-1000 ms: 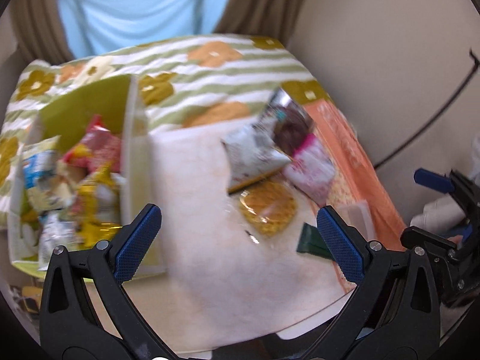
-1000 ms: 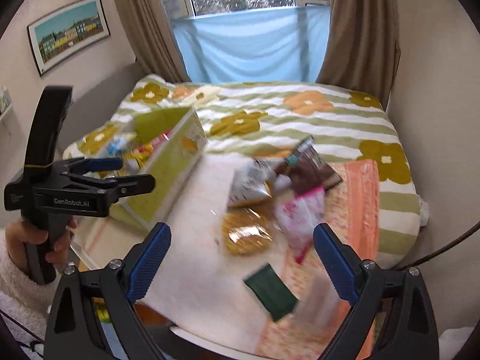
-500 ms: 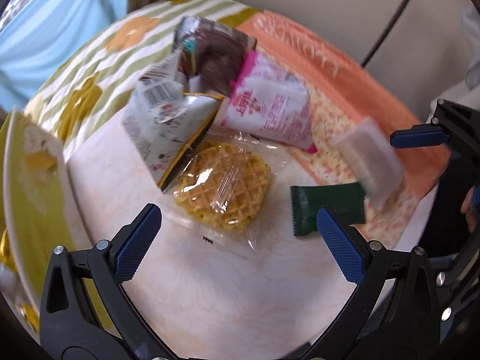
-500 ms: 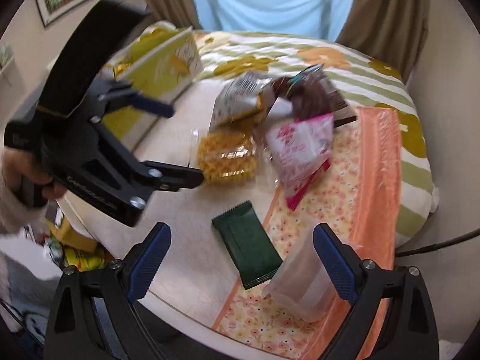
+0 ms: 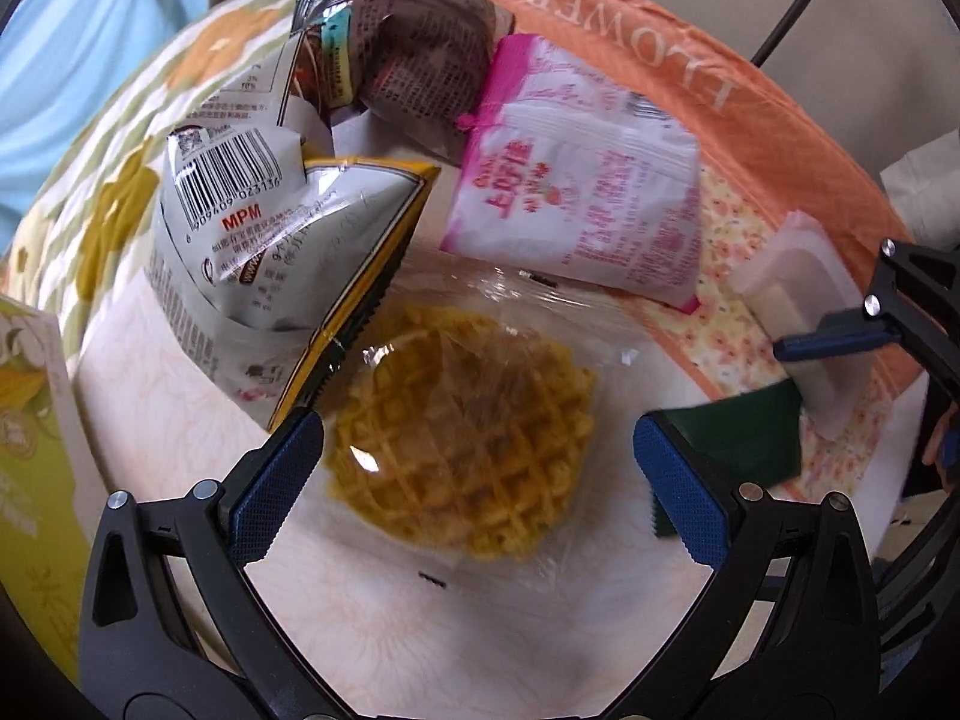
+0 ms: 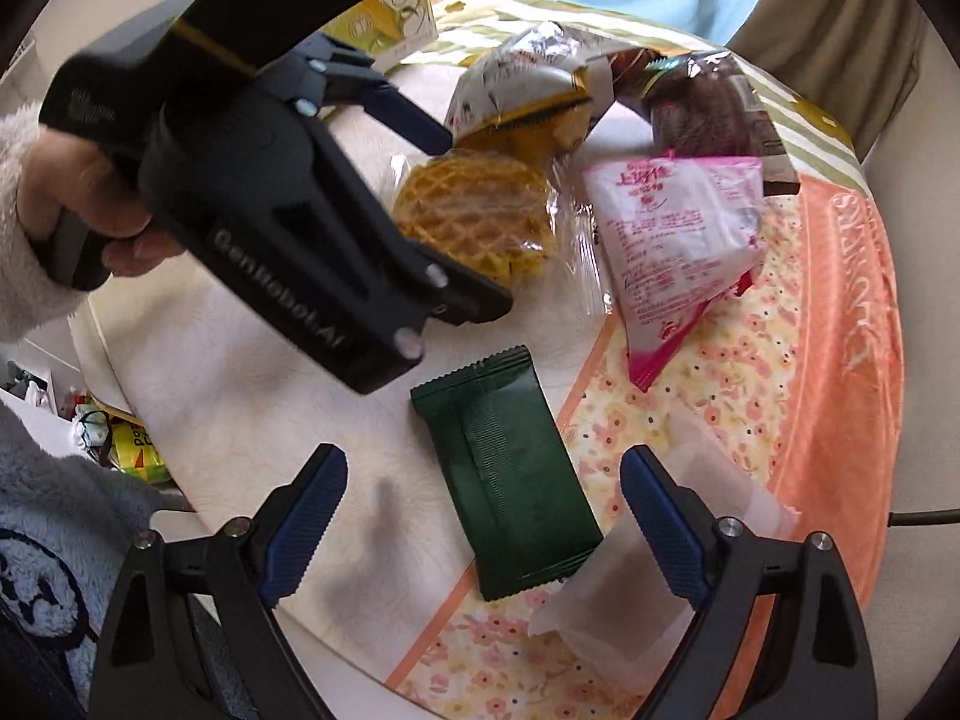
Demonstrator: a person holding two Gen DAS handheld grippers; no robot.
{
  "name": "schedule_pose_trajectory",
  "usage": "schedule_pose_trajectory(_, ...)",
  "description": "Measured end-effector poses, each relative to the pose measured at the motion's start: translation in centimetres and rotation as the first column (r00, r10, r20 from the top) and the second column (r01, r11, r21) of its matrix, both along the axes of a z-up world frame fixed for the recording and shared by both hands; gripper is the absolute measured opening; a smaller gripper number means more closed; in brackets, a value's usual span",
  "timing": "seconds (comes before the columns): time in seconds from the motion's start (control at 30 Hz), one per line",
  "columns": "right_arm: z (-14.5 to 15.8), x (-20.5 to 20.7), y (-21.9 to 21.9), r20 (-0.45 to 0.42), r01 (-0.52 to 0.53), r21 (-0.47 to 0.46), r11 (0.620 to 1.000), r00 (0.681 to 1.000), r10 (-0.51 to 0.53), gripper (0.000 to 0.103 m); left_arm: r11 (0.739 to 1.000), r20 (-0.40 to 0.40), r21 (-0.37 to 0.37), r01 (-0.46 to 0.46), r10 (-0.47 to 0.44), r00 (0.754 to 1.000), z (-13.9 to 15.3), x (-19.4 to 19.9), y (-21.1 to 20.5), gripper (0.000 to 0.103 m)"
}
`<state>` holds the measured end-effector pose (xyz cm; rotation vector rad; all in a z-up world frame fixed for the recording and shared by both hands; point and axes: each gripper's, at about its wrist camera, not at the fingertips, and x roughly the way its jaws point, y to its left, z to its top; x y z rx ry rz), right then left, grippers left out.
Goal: Organize snacks
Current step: 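Grasp the wrapped waffle with the left tool while the right grasps the green bar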
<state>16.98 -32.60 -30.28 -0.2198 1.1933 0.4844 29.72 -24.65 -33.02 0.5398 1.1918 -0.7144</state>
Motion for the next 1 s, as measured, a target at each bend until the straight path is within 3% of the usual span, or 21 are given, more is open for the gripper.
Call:
schedule_pose_trajectory(0.27, -1.2, 0.6, 0.3, -0.018, -0.033, -0.030, 0.999, 0.999, 0.032, 0.083, 0.999, 0.005, 0.045, 0.019, -0.019, 1.000, -1.5, 0.6, -0.7, 0.102)
schedule_pose_trajectory(0.5, -2.1, 1.1, 0.8, -0.028, -0.044, -0.044, 0.998, 0.999, 0.043, 0.077, 0.999, -0.012, 0.039, 0.014, -0.014, 1.000, -1.7, 0.4, -0.4, 0.085)
schedule_pose_trajectory(0.7, -2.4, 1.3, 1.0, -0.011, -0.074, -0.040, 0.996, 0.997, 0.074, 0.077, 0.999, -0.006, 0.042, -0.011, 0.012, 1.000, -1.1, -0.2, 0.4, 0.079)
schedule_pose_trajectory(0.93, -2.3, -0.1, 1.1, 0.019, -0.111, -0.078, 0.991, 0.993, 0.112, 0.060, 0.996, -0.007, 0.056, -0.073, 0.073, 0.997, -0.8, -0.9, 1.6, 0.079)
schedule_pose_trajectory(1.0, -2.2, -0.9, 1.0, 0.028, -0.128, -0.074, 0.989, 0.991, 0.131, 0.048, 0.995, -0.010, 0.056, -0.087, 0.088, 0.996, -0.8, -1.2, 1.9, 0.078)
